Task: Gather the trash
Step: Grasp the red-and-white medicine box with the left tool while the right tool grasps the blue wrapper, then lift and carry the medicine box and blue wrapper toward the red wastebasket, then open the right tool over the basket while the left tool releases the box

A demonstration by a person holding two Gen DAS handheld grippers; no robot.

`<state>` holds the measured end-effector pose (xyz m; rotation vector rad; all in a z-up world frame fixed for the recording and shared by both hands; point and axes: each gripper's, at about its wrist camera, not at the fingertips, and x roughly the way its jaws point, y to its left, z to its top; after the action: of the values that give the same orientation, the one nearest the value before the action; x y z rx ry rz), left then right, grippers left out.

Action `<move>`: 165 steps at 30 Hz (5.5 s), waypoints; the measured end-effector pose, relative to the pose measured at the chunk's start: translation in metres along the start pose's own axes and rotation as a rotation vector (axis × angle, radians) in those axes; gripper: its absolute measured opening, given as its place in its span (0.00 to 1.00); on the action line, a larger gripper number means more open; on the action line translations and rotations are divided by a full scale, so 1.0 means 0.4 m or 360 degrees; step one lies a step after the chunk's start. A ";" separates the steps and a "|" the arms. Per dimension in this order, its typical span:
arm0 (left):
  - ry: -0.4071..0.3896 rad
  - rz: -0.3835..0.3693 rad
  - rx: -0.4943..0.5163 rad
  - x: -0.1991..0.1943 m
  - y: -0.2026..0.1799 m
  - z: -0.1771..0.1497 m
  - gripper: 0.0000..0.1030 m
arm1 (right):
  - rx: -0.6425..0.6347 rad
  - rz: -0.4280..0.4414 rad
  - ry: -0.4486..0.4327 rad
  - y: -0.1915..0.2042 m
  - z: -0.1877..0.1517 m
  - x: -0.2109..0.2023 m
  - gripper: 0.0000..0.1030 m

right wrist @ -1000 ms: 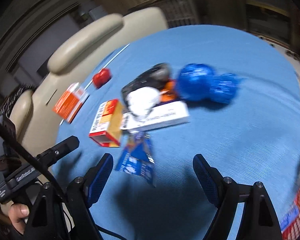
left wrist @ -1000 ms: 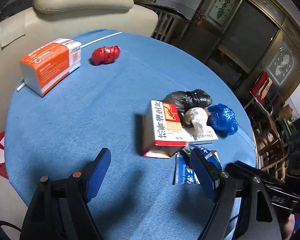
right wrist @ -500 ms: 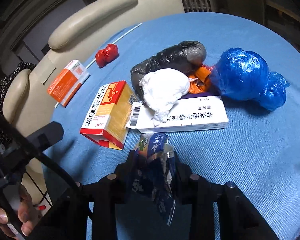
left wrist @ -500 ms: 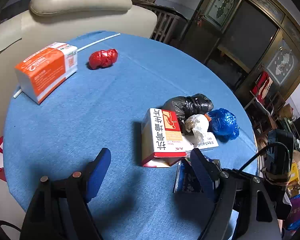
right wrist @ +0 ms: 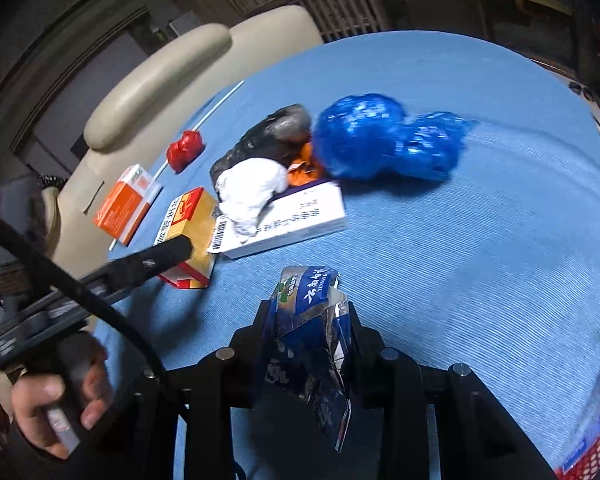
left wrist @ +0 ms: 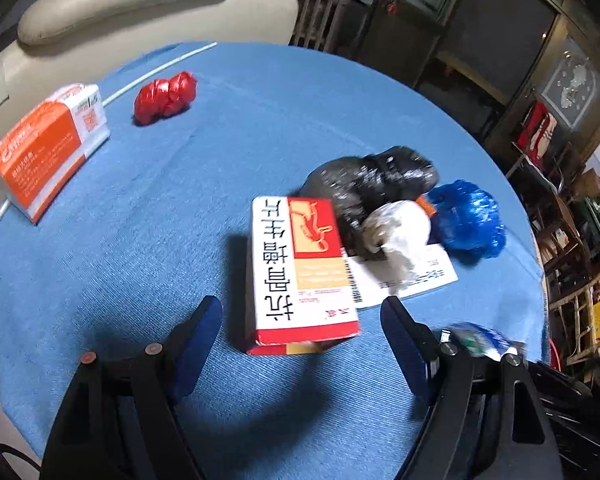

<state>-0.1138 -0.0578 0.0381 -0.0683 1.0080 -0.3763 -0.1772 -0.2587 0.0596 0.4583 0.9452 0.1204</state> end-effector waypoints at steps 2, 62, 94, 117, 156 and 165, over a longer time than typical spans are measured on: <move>0.0006 -0.0018 0.0000 -0.002 0.010 -0.004 0.48 | 0.0017 0.0008 -0.0017 -0.015 -0.009 -0.019 0.34; -0.0274 -0.0295 0.0656 -0.261 -0.427 -0.112 0.45 | 0.0338 -0.0088 -0.0692 -0.175 -0.089 -0.502 0.34; -0.0160 -0.0480 0.0922 -0.227 -0.571 -0.203 0.45 | 0.0527 -0.0282 -0.0722 -0.275 -0.200 -0.591 0.34; -0.0111 -0.0594 0.1114 -0.225 -0.704 -0.269 0.45 | 0.0785 -0.0435 -0.0695 -0.446 -0.311 -0.634 0.34; 0.0159 -0.0565 0.1491 -0.079 -0.926 -0.407 0.50 | 0.1211 -0.0689 -0.0969 -0.625 -0.406 -0.768 0.90; 0.0214 -0.0458 0.1598 -0.059 -0.936 -0.438 0.75 | 0.1148 -0.0703 -0.1009 -0.595 -0.394 -0.796 0.90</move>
<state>-0.3748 -0.3789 0.0486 0.7316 0.8449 -1.1237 -0.5141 -0.5154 0.1191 0.8699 0.4134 -0.7534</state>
